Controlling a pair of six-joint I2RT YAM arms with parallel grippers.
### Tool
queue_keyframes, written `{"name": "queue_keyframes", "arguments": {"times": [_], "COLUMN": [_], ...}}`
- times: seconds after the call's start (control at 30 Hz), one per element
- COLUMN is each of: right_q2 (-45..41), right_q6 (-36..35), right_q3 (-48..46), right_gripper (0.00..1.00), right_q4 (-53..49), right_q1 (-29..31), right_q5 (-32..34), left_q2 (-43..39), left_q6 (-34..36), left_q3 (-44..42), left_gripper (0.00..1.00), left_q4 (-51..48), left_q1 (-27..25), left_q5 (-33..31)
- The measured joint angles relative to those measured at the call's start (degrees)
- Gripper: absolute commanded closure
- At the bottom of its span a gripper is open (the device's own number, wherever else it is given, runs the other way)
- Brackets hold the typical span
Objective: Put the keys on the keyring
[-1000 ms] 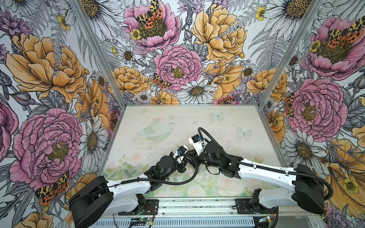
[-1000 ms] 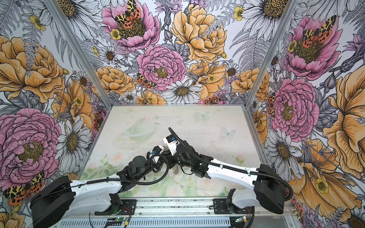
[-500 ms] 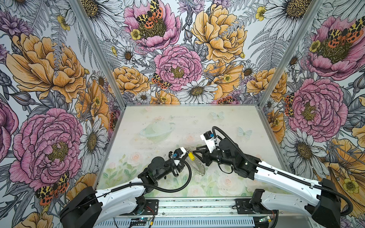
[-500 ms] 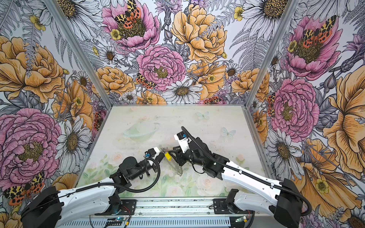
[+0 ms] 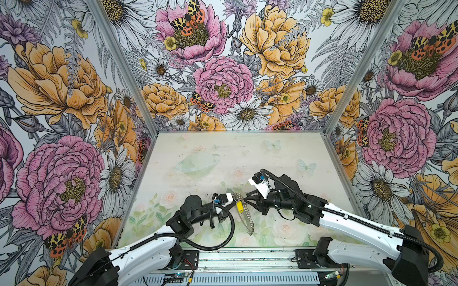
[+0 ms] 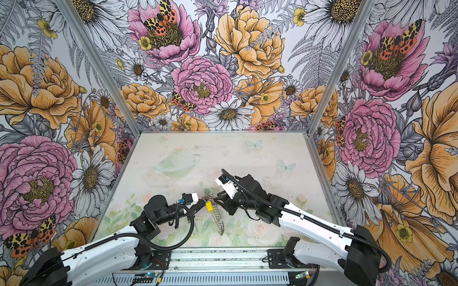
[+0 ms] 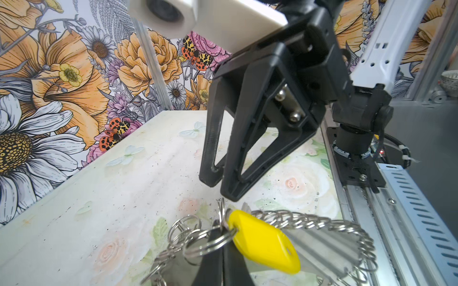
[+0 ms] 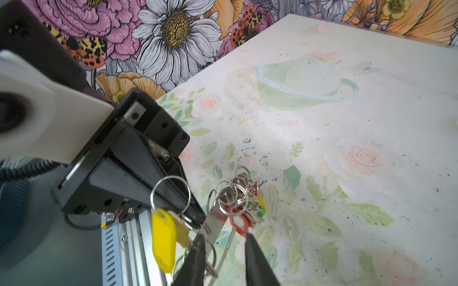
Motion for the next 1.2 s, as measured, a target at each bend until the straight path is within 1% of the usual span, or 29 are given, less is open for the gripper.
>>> {"name": "queue_keyframes", "arguments": {"times": [0.1, 0.3, 0.43, 0.6, 0.73, 1.2], "right_q2": [-2.36, -6.47, -7.13, -7.17, -7.23, -7.28], "right_q6": [-2.82, -8.41, -10.86, -12.2, -12.59, -13.84], "right_q3": [-2.19, -5.16, -7.78, -11.1, -11.69, -11.76], "right_gripper": [0.81, 0.84, 0.84, 0.82, 0.83, 0.87], "right_q4": [-0.31, -0.07, 3.21, 7.21, 9.86, 12.61], "right_q1": [0.24, 0.92, 1.95, 3.43, 3.8, 4.5], "right_q5": [-1.25, -1.22, -2.71, -4.17, -5.09, -5.31], "left_q2": [-0.09, 0.72, 1.14, 1.14, 1.51, 2.6], "left_q6": [0.22, 0.63, 0.63, 0.61, 0.61, 0.59], "left_q3": [0.0, 0.07, 0.07, 0.07, 0.17, 0.44], "left_gripper": [1.0, 1.0, 1.0, 1.0, 1.0, 1.0], "left_q4": [-1.4, -2.86, -3.43, -3.54, -3.54, -3.56], "left_q1": [0.35, 0.57, 0.57, 0.57, 0.57, 0.57], "left_q5": [3.28, 9.09, 11.28, 12.98, 13.9, 16.13]}}
